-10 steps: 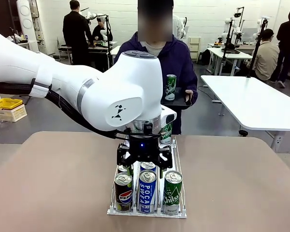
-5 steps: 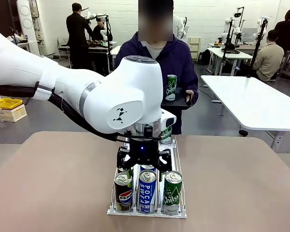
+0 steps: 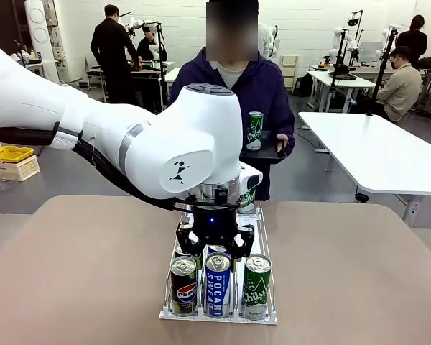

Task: Retrieve and hand over the desired beverage to the person.
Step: Pick up another can of the same type that the person held from the Automatic Can Dispenser.

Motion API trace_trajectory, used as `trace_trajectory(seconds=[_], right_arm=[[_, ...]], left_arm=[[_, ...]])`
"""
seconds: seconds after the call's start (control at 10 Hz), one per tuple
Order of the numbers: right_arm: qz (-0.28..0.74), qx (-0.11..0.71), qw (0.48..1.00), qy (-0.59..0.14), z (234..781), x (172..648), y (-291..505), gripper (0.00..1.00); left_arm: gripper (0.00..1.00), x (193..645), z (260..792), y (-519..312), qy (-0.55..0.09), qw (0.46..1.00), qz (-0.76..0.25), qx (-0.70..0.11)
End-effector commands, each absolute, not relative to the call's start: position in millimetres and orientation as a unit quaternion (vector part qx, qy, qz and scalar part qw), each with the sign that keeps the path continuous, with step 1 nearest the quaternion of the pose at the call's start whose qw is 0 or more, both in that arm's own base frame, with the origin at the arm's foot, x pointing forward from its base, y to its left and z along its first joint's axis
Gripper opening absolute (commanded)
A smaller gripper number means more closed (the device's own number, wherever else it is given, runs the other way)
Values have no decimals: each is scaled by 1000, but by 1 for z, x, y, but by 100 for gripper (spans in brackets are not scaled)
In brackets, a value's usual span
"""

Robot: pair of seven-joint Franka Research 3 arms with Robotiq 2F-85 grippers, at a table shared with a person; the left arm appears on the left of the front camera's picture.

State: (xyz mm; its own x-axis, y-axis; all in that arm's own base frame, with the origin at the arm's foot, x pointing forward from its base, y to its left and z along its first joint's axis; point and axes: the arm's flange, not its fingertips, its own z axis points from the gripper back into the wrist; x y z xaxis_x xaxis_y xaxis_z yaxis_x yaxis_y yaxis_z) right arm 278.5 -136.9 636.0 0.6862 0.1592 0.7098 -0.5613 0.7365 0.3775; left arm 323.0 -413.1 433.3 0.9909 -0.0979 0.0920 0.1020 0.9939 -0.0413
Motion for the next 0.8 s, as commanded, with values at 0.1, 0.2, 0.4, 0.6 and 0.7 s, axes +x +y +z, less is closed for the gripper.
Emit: trace_trajectory(seconds=[0.1, 0.2, 0.4, 0.6, 0.7], right_arm=[[215, 310, 860, -344, 635, 281, -137, 100], [215, 310, 860, -344, 635, 281, -137, 100], [215, 310, 860, -344, 635, 281, -137, 100], [215, 310, 860, -344, 635, 281, -137, 100], [215, 310, 860, -344, 635, 281, -137, 100]], left_arm=[[38, 322, 432, -412, -40, 998, -49, -29], [0, 322, 432, -412, -39, 998, -49, -29], [0, 322, 432, -412, -37, 998, -51, -29], [0, 322, 434, -411, -38, 997, -56, -28], [0, 322, 447, -410, -46, 997, -65, -14]])
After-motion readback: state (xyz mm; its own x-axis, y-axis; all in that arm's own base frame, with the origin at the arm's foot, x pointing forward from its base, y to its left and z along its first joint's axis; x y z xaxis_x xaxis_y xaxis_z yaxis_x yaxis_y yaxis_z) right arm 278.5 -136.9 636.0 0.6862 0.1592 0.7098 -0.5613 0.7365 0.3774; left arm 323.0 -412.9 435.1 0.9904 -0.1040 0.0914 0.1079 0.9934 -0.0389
